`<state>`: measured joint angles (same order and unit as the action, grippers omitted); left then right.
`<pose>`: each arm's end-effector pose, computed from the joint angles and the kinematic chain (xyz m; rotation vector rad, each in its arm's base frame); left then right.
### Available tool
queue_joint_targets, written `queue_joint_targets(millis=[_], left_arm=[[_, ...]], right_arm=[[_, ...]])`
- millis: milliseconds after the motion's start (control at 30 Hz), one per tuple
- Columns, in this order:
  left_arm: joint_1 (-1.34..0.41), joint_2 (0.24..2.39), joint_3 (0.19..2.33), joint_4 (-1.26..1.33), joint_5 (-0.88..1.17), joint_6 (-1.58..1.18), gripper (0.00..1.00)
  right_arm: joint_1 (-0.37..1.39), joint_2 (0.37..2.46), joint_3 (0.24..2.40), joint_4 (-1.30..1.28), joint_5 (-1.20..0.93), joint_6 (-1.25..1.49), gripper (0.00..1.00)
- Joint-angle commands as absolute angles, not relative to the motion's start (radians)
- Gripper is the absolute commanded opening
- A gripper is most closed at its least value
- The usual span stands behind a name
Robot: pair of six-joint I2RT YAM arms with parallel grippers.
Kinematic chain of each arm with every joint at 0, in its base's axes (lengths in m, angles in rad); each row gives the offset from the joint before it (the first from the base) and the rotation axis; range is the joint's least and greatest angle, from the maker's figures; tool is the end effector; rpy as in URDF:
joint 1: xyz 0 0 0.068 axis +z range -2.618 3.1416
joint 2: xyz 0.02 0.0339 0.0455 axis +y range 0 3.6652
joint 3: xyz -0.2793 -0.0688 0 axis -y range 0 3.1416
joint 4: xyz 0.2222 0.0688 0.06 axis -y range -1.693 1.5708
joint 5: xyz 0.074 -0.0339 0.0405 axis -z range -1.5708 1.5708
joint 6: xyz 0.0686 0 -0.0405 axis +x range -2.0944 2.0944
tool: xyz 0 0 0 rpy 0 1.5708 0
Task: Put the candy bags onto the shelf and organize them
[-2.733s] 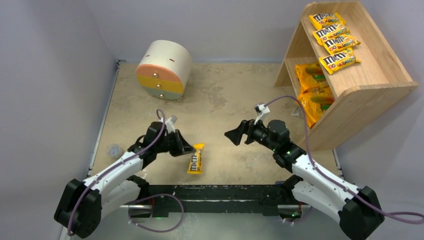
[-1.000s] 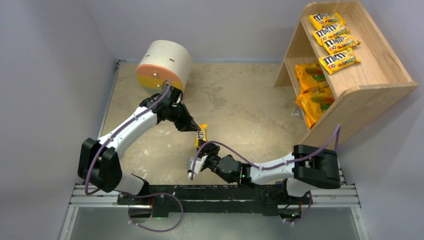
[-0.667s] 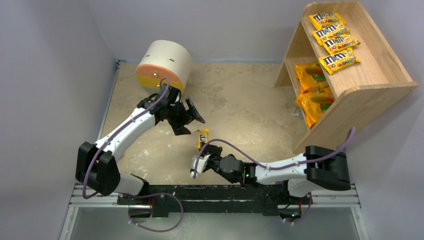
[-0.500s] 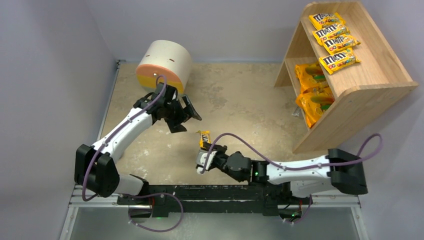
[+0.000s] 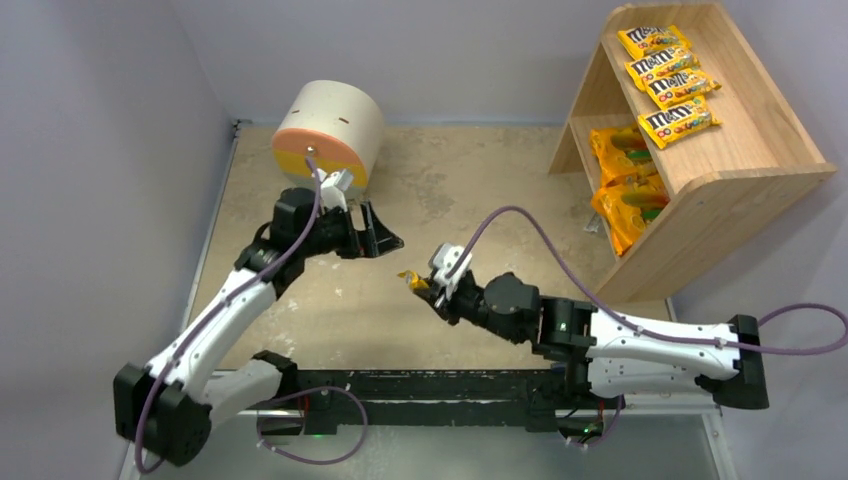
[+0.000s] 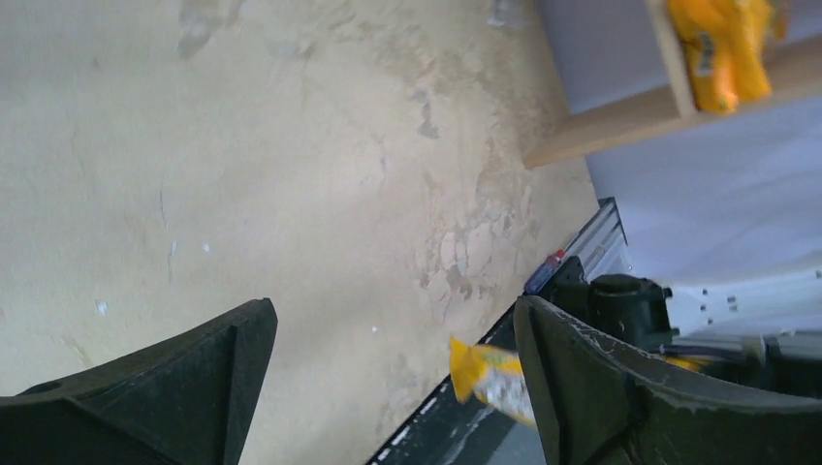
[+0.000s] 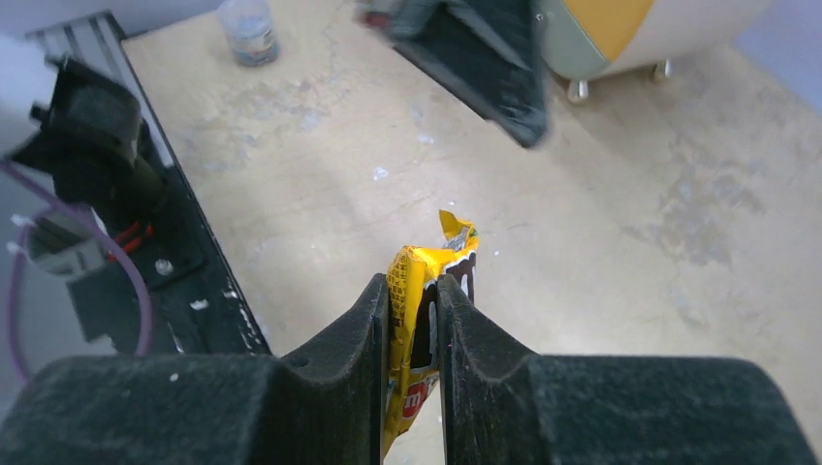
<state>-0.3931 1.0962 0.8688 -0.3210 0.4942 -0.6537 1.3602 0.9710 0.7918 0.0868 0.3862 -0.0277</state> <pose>0.2065 -0.1209 0.3002 0.0232 2.2623 -1.1175 0.0731 0.2182 0.3508 -0.8424 1.4797 0.6868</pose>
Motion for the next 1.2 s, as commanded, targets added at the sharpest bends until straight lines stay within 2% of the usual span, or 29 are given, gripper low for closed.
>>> queue_joint_targets(millis=[0, 100, 133, 200, 333, 400, 533, 667, 867, 900, 933, 1067, 1167], left_arm=[[-0.39, 0.871, 0.72, 0.027, 0.554, -0.509, 1.0], [-0.391, 0.762, 0.552, 0.359, 0.85, -0.432, 1.0], [-0.391, 0.74, 0.494, 0.518, 0.957, -0.42, 1.0], [-0.391, 0.713, 0.419, 0.669, 1.102, -0.402, 1.0], [-0.392, 0.735, 0.428, 0.617, 1.139, -0.345, 1.0], [-0.397, 0.766, 0.405, 0.732, 1.176, -0.404, 1.0], [-0.432, 0.809, 0.349, 0.957, 1.206, -0.542, 1.0], [-0.469, 0.807, 0.359, 0.833, 1.176, -0.468, 1.0], [-0.537, 0.793, 0.349, 0.825, 1.157, -0.437, 0.98], [-0.547, 0.795, 0.352, 0.802, 1.153, -0.422, 0.95], [-0.551, 0.799, 0.359, 0.777, 1.148, -0.407, 0.87], [-0.554, 0.808, 0.387, 0.688, 1.136, -0.355, 0.44], [-0.554, 0.801, 0.384, 0.683, 1.126, -0.351, 0.25]], right_arm=[[1.187, 0.942, 0.901, -0.134, 0.178, 0.304, 0.02], [1.011, 0.942, 0.896, -0.108, -0.073, 0.374, 0.0], [0.975, 0.956, 0.91, -0.115, -0.141, 0.378, 0.0], [0.941, 0.991, 0.959, -0.144, -0.268, 0.368, 0.0], [0.934, 1.079, 1.096, -0.278, -0.496, 0.33, 0.0], [0.934, 1.097, 1.118, -0.271, -0.567, 0.336, 0.0], [0.934, 1.12, 1.139, -0.234, -0.585, 0.351, 0.0], [0.934, 1.132, 1.178, -0.223, -0.619, 0.358, 0.0], [0.934, 1.146, 1.214, -0.229, -0.589, 0.355, 0.0], [0.934, 1.145, 1.217, -0.224, -0.591, 0.356, 0.0], [0.934, 1.143, 1.221, -0.219, -0.59, 0.356, 0.0], [0.934, 1.136, 1.245, -0.251, -0.555, 0.345, 0.0], [0.934, 1.117, 1.25, -0.28, -0.522, 0.328, 0.0]])
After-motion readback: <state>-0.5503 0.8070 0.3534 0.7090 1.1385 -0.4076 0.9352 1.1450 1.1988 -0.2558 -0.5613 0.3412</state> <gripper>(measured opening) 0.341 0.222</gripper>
